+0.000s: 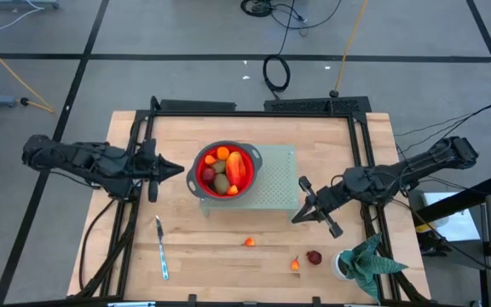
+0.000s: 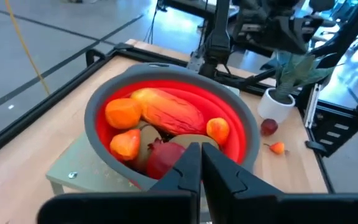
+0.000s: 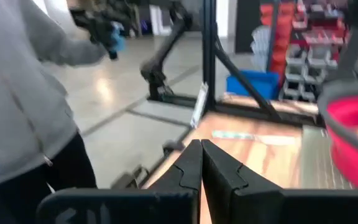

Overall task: Pick & Place Fruit
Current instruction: Put the pomegranate fruit into the strainer

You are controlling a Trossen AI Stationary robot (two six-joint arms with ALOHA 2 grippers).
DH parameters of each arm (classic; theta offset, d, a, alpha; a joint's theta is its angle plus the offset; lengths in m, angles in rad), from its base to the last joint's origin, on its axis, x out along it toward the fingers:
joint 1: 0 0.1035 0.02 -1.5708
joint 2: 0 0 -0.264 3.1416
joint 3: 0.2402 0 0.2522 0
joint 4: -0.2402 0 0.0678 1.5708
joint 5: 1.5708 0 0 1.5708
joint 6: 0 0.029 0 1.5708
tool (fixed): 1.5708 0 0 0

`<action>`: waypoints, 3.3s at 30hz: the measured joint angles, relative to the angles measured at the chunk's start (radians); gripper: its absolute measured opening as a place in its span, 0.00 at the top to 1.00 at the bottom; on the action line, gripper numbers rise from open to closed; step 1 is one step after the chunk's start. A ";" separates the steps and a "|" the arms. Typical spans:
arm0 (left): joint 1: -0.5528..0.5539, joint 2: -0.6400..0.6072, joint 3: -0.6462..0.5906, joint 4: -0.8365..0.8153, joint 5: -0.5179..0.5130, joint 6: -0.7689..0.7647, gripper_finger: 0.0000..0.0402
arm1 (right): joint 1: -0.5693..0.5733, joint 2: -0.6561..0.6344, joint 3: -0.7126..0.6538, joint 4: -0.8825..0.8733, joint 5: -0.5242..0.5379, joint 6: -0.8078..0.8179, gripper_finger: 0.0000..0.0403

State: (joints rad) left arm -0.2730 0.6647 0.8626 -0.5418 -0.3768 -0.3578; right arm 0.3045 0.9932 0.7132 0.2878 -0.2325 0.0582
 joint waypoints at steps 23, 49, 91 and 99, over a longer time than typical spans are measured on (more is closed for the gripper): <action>-0.024 -0.268 -0.294 0.151 -0.027 0.041 0.99 | 0.119 0.012 0.064 -0.517 0.022 0.162 1.00; -0.024 -0.301 -0.301 0.151 -0.026 -0.010 0.96 | 0.024 0.225 0.104 -0.891 -0.096 0.582 1.00; -0.024 -0.300 -0.301 0.151 -0.020 0.008 0.95 | 0.248 0.475 0.361 -0.909 -0.165 0.985 1.00; -0.024 -0.301 -0.301 0.151 0.013 0.004 0.95 | 0.248 0.475 0.361 -0.910 -0.161 0.989 0.95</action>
State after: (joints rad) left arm -0.2972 0.3641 0.5617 -0.3912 -0.3641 -0.3534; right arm 0.5529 1.4677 1.0740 -0.6220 -0.3935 1.0477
